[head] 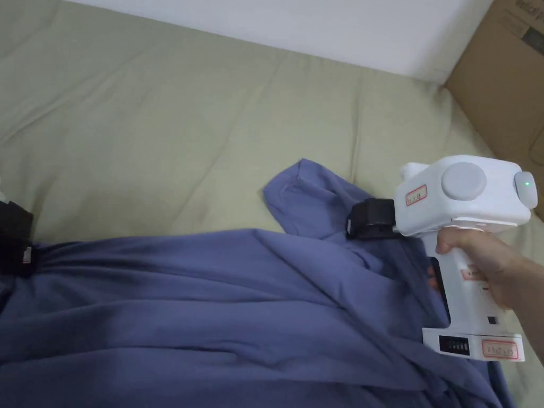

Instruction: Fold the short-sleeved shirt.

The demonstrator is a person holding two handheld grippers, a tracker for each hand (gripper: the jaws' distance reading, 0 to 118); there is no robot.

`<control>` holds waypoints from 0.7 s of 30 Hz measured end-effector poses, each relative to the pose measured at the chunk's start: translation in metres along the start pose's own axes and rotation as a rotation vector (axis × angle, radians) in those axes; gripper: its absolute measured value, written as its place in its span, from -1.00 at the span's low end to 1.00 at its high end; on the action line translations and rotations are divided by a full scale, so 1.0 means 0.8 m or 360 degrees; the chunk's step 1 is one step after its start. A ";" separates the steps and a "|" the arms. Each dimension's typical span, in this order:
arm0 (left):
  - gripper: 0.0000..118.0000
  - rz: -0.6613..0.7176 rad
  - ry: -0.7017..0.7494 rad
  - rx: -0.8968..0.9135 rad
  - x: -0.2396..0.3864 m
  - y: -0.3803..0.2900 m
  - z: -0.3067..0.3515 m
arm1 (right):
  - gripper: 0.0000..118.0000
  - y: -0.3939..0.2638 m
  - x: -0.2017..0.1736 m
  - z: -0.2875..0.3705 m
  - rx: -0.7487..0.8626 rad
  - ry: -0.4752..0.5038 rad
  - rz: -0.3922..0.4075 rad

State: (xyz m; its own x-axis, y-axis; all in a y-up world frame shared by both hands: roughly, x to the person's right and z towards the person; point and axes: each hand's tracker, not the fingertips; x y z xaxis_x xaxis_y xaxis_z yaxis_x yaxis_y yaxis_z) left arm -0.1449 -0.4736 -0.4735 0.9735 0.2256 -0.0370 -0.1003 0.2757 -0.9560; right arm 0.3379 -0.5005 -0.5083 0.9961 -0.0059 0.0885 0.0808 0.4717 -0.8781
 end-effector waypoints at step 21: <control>-0.94 0.0244 -0.0292 0.0588 0.014 0.038 0.181 | -0.96 0.080 0.001 0.299 0.0695 -0.0044 -0.0137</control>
State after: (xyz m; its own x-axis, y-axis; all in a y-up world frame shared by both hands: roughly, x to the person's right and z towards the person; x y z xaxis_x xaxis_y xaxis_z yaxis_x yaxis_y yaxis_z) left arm -0.1669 -0.3271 -0.4604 0.8925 0.4427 -0.0863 -0.3399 0.5343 -0.7740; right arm 0.3354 -0.2598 -0.4517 0.9845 -0.0409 0.1704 0.1347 0.7987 -0.5865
